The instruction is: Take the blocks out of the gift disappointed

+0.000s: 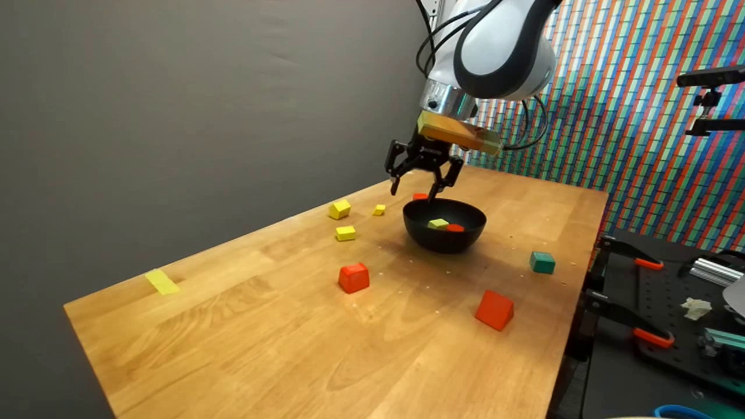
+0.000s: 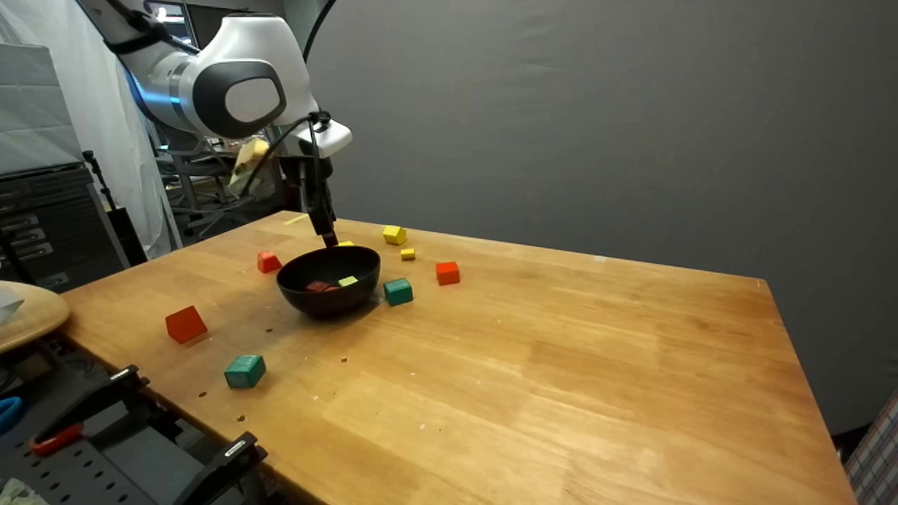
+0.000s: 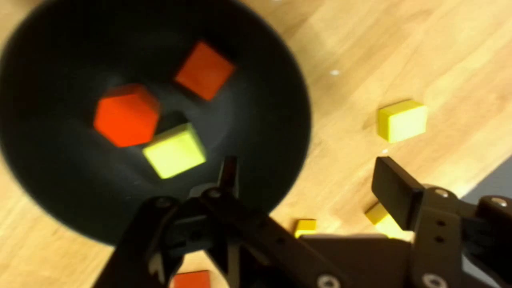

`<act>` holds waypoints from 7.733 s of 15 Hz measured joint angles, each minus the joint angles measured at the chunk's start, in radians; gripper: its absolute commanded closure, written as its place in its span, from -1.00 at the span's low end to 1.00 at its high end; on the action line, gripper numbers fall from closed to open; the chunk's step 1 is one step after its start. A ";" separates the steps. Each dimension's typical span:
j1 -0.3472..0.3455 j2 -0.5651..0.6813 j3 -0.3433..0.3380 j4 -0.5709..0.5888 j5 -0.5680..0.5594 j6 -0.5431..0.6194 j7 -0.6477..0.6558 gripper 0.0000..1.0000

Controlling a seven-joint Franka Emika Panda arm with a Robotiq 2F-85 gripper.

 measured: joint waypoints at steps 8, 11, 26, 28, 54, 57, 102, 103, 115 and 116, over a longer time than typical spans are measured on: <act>-0.002 0.004 -0.006 -0.015 -0.017 -0.014 0.010 -1.00; -0.006 -0.002 0.005 -0.016 -0.058 -0.067 -0.058 -1.00; 0.150 -0.133 -0.192 -0.061 -0.775 -0.191 0.103 -1.00; 0.134 -0.123 -0.165 -0.079 -0.706 -0.199 -0.029 -1.00; -0.018 0.092 -0.087 -0.028 -0.253 -0.013 -0.269 0.09; 0.031 0.109 -0.139 -0.015 -0.256 -0.013 -0.257 0.54; 0.595 -0.089 -0.601 -0.117 -1.030 -0.072 0.678 -1.00; 0.578 -0.091 -0.620 -0.130 -1.031 -0.064 0.671 -1.00; 0.477 0.006 -0.533 -0.144 -0.889 -0.003 0.515 -1.00; 0.457 0.020 -0.506 -0.135 -0.861 0.001 0.481 -1.00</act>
